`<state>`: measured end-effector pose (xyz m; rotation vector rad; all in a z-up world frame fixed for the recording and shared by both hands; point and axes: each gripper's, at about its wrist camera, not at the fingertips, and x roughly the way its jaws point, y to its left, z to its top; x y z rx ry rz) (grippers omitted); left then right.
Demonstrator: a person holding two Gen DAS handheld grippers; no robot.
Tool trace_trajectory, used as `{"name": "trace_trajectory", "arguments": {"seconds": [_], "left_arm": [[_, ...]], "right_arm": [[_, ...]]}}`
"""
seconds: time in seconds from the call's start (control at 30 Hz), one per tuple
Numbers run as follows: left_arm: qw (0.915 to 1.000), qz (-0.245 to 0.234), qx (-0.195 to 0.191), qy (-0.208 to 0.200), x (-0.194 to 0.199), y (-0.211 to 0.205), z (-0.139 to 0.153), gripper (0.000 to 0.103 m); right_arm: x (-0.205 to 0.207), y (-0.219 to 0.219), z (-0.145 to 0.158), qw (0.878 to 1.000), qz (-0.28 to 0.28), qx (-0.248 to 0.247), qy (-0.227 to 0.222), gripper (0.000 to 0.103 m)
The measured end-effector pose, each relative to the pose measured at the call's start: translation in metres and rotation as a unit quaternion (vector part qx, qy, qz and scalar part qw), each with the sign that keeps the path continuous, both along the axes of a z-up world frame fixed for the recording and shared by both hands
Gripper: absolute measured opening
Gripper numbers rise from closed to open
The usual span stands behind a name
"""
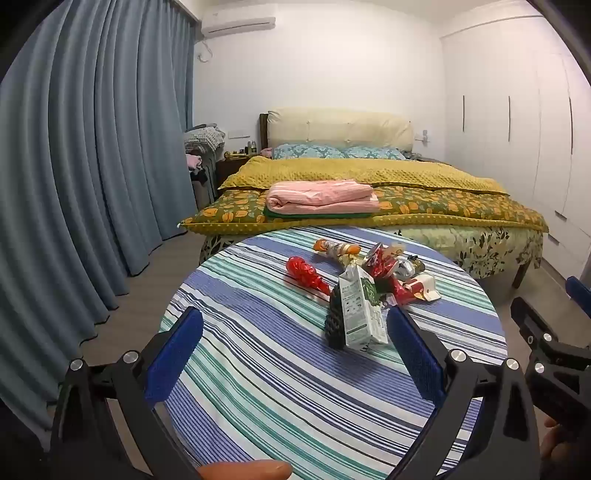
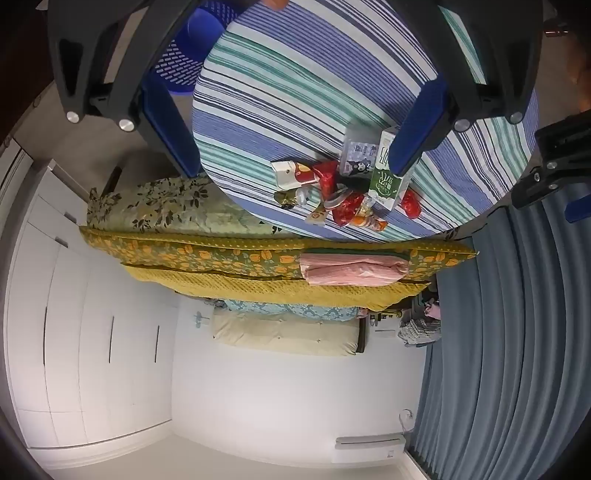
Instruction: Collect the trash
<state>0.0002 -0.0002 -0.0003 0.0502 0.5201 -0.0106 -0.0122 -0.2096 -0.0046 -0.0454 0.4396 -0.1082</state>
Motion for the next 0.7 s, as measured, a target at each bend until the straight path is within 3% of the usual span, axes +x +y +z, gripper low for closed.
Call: {"name": "trace_trajectory", "arguments": {"seconds": [0.7], "left_arm": [[0.9998,-0.005,0.017,0.003,0.0018,-0.0028,-0.0062,0.099]], "right_arm": [[-0.0010,-0.0043,0.0009,1.000,-0.012,-0.002,-0.005,0.098]]}}
